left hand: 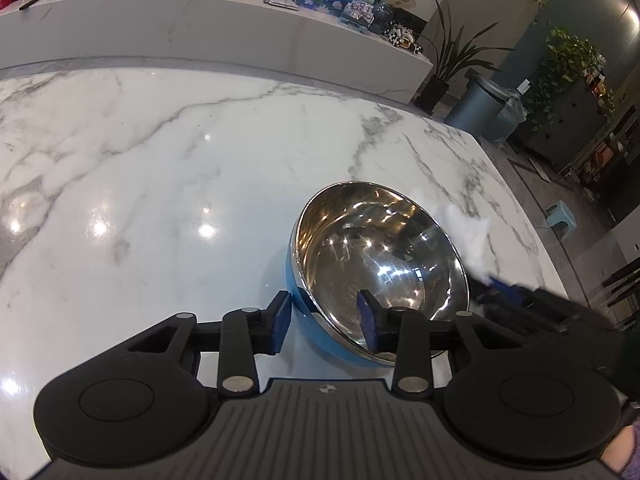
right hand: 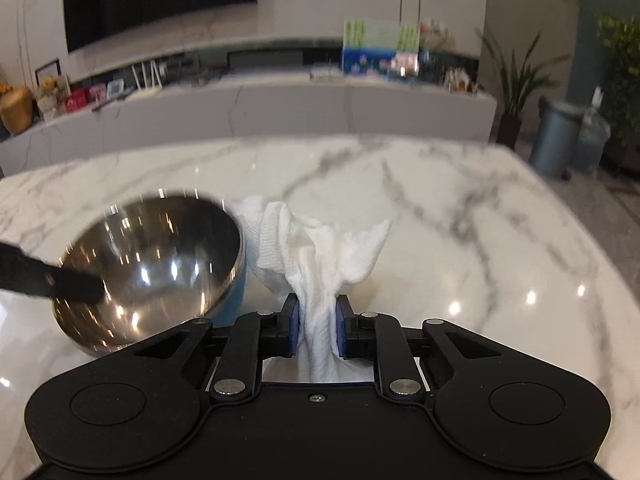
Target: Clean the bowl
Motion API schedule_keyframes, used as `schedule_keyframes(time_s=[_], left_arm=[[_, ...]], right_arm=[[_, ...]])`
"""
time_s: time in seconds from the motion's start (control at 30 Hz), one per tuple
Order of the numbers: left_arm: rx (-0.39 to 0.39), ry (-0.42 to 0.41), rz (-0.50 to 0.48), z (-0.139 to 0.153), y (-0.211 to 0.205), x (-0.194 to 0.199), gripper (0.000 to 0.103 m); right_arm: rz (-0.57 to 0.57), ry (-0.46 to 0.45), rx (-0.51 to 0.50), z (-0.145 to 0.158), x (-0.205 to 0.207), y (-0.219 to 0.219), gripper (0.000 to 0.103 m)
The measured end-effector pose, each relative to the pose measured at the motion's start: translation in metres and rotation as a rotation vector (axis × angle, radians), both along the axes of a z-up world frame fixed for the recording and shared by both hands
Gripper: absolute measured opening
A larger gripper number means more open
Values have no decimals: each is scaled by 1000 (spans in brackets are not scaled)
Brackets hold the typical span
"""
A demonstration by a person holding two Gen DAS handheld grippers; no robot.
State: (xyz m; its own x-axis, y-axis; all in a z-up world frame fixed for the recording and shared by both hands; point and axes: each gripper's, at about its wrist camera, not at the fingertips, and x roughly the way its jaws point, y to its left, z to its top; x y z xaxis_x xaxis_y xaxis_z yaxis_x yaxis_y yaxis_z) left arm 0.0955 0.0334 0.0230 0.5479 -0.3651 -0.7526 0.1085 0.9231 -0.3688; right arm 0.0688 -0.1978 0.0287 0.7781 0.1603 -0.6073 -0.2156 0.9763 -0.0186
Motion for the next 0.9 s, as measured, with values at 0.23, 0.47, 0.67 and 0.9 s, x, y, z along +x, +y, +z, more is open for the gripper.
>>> schedule_keyframes(time_s=[0.23, 0.47, 0.67, 0.9], left_arm=[[17, -8, -10, 0, -2, 1, 29], [23, -5, -16, -2, -2, 2, 28], [21, -5, -15, -2, -1, 2, 28], [37, -3, -4, -5, 0, 4, 28]], right_arm=[[85, -25, -62, 4, -7, 11, 16], [126, 8, -75, -3, -5, 16, 16], [151, 57, -68, -12, -2, 19, 16], [181, 110, -51, -19, -1, 22, 16]])
